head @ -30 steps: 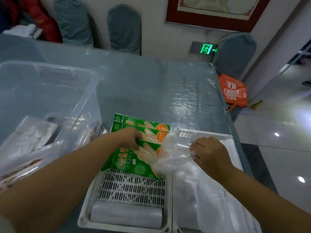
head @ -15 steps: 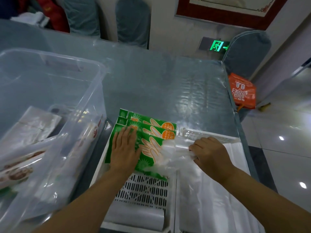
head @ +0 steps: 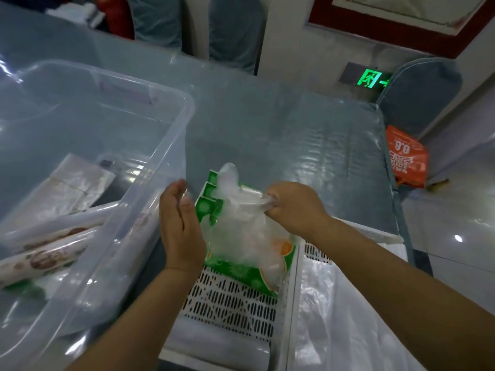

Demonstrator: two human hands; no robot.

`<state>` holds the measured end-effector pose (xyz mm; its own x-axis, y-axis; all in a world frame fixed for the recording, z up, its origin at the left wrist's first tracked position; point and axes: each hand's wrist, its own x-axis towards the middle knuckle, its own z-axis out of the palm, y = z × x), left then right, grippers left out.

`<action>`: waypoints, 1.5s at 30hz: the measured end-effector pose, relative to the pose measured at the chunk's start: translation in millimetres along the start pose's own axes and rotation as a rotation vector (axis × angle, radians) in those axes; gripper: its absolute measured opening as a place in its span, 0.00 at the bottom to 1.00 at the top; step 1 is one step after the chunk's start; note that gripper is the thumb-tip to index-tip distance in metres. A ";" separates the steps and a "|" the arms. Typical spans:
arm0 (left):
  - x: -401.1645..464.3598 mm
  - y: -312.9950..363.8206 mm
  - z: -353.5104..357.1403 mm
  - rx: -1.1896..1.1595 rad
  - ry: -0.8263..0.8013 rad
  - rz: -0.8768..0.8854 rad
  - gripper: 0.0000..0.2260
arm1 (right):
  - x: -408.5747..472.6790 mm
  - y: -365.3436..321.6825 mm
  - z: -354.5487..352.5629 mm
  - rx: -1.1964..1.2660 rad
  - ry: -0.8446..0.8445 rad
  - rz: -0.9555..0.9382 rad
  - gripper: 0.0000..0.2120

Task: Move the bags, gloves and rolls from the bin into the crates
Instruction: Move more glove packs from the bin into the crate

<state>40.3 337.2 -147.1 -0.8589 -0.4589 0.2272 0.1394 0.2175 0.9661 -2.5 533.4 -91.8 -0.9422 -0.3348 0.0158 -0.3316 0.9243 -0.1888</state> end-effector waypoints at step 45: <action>-13.1 -47.7 15.8 0.796 -0.678 0.604 0.21 | -38.1 3.6 93.0 -0.241 0.188 -0.072 0.24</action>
<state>37.2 346.4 -198.1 -0.8772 0.3936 0.2751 0.4702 0.8204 0.3253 36.8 532.6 -184.4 -0.9008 -0.3821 0.2064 -0.3787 0.9238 0.0574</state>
